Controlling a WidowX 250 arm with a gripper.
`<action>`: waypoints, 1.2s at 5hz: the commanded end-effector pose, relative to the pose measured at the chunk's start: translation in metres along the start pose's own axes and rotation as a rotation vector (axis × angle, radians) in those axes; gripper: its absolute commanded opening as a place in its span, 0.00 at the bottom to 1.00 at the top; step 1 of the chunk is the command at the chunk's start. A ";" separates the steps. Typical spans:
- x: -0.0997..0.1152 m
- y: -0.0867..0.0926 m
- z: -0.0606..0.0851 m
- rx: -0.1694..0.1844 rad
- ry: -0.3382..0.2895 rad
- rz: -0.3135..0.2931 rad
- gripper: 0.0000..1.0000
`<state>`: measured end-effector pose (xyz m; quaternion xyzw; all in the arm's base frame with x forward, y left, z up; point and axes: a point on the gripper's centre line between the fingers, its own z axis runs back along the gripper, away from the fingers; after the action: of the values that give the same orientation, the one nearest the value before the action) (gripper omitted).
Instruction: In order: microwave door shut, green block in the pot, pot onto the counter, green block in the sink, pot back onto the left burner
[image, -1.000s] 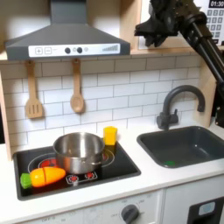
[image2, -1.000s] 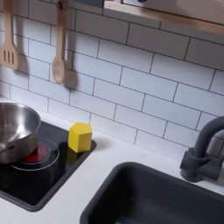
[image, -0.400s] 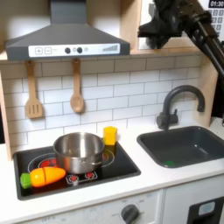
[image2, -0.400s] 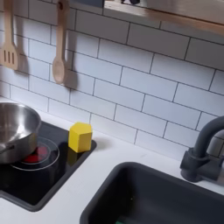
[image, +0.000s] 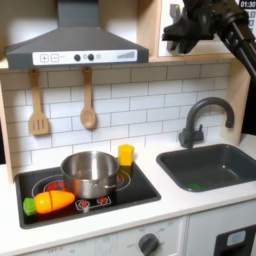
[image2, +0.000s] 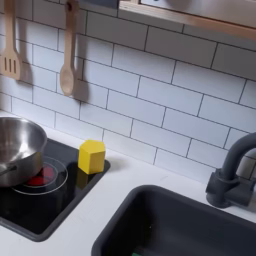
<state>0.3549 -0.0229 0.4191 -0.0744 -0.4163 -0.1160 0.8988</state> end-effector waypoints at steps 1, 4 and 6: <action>-0.033 0.015 -0.010 0.053 0.128 0.004 1.00; -0.111 0.054 -0.008 0.167 0.363 0.084 1.00; -0.136 0.073 -0.010 0.213 0.442 0.131 1.00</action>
<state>0.2956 0.0649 0.3059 0.0210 -0.2116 -0.0269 0.9768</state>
